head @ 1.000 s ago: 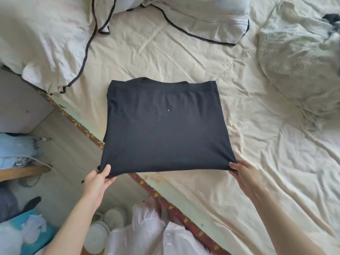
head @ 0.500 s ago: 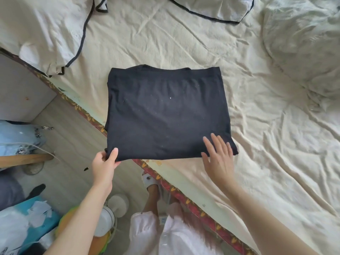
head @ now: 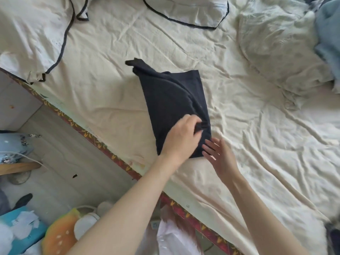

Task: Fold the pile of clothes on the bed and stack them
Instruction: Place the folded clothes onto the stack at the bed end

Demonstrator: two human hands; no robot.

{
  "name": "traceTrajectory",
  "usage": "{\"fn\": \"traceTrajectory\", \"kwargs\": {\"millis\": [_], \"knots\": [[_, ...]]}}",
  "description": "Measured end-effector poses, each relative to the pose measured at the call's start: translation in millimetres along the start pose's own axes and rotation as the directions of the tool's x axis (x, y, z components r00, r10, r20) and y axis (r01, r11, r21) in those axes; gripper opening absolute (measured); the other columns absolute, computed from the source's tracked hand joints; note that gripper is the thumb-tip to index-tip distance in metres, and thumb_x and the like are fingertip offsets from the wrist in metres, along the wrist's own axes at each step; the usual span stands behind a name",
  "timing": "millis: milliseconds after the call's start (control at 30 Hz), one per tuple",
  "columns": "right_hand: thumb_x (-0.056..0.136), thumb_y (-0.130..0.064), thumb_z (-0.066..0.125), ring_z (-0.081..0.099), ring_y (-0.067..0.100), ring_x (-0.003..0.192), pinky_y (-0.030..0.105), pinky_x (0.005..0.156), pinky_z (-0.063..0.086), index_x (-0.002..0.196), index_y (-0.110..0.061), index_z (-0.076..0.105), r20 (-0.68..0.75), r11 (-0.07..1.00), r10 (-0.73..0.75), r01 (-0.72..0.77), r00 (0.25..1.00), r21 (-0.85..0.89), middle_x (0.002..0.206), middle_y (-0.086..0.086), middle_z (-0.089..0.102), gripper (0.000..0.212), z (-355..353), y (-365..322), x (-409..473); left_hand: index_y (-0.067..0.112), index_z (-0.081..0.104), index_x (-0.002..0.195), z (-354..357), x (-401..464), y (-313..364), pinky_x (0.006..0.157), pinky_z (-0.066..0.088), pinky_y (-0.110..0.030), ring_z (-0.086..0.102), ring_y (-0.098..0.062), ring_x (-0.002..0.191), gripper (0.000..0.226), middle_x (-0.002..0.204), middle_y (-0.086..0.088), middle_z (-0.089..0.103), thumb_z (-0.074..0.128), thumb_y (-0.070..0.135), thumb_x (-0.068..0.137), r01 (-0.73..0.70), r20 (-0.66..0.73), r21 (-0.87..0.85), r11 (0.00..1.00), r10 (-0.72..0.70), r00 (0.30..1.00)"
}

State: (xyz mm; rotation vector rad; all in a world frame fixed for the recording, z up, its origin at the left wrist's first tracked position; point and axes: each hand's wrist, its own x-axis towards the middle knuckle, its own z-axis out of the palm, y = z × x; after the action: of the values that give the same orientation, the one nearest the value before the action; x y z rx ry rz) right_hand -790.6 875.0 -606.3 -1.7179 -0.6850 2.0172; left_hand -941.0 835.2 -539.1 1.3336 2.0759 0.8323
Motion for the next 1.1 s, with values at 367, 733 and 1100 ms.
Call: {"fn": "traceTrajectory", "kwargs": {"millis": [367, 733, 1100], "knots": [[0.092, -0.036, 0.059, 0.060, 0.034, 0.107, 0.028, 0.074, 0.054, 0.117, -0.001, 0.057, -0.124, 0.972, 0.086, -0.110, 0.989, -0.208, 0.121, 0.024, 0.057, 0.043, -10.8, -26.7, 29.5, 0.023, 0.039, 0.137, 40.5, -49.9, -76.9, 0.093, 0.034, -0.031, 0.037, -0.022, 0.117, 0.050, 0.128, -0.002, 0.039, 0.058, 0.026, 0.091, 0.081, 0.200, 0.495, 0.865, -0.204, 0.958], [0.091, -0.006, 0.057, 0.061, 0.018, 0.080, 0.027, 0.078, 0.053, 0.080, -0.011, 0.061, -0.298, 0.921, 0.011, -0.126, 0.954, -0.369, 0.086, 0.007, 0.063, 0.013, -30.1, -3.7, 20.4, 0.000, 0.070, 0.101, 37.8, -78.6, -85.4, 0.068, 0.054, -0.036, 0.059, -0.030, 0.085, 0.033, 0.093, -0.015, 0.059, 0.069, -0.015, 0.071, -0.044, 0.101, 0.325, 0.945, 0.012, 0.995], [0.085, -0.055, 0.059, 0.065, 0.030, 0.098, 0.031, 0.089, 0.052, 0.098, -0.013, 0.066, 0.025, 0.965, 0.260, -0.261, 0.965, 0.030, 0.106, 0.027, 0.061, 0.044, -14.4, -7.1, 23.4, 0.007, 0.050, 0.124, 44.9, -50.1, -95.7, 0.099, 0.048, -0.041, 0.058, -0.022, 0.110, 0.043, 0.123, -0.005, 0.058, 0.064, 0.030, 0.089, 0.828, 0.395, -0.472, 0.301, -0.768, 0.504]]}}
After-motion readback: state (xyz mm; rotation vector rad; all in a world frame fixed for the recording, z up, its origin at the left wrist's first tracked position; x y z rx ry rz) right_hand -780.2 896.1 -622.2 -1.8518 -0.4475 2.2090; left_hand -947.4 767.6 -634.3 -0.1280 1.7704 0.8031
